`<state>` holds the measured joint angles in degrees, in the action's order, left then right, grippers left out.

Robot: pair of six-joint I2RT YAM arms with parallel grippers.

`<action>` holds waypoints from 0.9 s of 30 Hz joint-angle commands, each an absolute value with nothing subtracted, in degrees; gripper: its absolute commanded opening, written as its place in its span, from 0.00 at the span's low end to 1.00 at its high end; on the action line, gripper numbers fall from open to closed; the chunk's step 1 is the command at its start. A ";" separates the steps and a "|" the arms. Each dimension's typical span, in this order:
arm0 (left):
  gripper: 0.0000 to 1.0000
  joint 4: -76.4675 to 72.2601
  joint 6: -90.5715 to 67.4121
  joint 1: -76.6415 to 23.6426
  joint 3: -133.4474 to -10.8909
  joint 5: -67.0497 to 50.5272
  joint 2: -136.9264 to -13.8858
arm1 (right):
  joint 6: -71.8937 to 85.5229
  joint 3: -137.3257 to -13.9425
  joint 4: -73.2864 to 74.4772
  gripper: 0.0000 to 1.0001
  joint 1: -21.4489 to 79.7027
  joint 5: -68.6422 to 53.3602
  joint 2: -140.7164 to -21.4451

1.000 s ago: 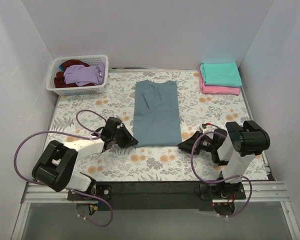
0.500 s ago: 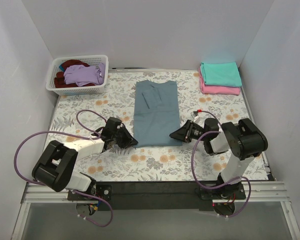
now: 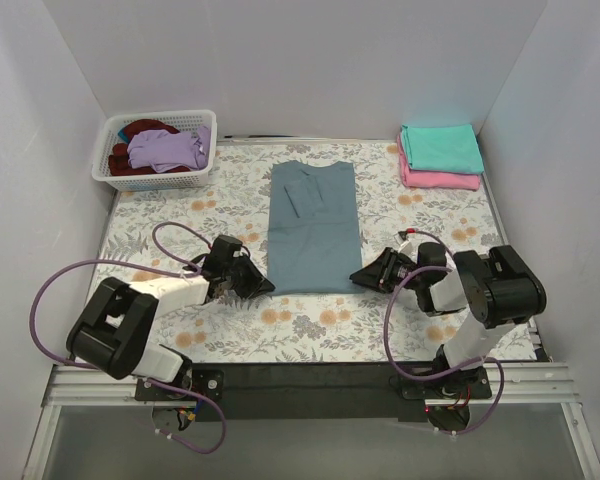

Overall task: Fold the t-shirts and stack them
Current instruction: Fold the tshirt

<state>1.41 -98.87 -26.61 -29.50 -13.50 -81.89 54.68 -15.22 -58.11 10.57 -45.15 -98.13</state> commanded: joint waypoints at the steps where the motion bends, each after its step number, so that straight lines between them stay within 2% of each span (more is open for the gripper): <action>1: 0.11 6.50 -98.09 -26.02 -29.53 -10.99 -77.71 | 53.51 -19.23 -53.61 0.36 15.44 -45.53 -92.65; 6: 0.16 12.20 -96.33 -26.02 -33.13 -7.22 -71.90 | 57.47 -27.50 -53.44 0.37 27.14 -41.84 -93.07; 10: 0.17 16.08 -94.31 -26.02 -35.16 -2.21 -66.63 | 59.50 -34.00 -53.44 0.37 34.61 -38.77 -99.20; 16: 0.19 18.37 -92.11 -26.02 -34.98 2.90 -62.23 | 59.77 -38.93 -53.61 0.37 38.49 -38.49 -110.71; 21: 0.19 18.81 -92.02 -26.10 -34.89 3.69 -63.28 | 61.88 -37.27 -57.39 0.36 39.29 -38.58 -118.99; 27: 0.19 19.34 -90.97 -26.02 -34.98 3.69 -63.02 | 60.04 -34.81 -56.34 0.35 38.50 -37.97 -118.14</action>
<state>18.26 -92.49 -26.35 -33.85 1.74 -64.10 63.20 -37.12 -60.53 38.59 -40.69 -117.47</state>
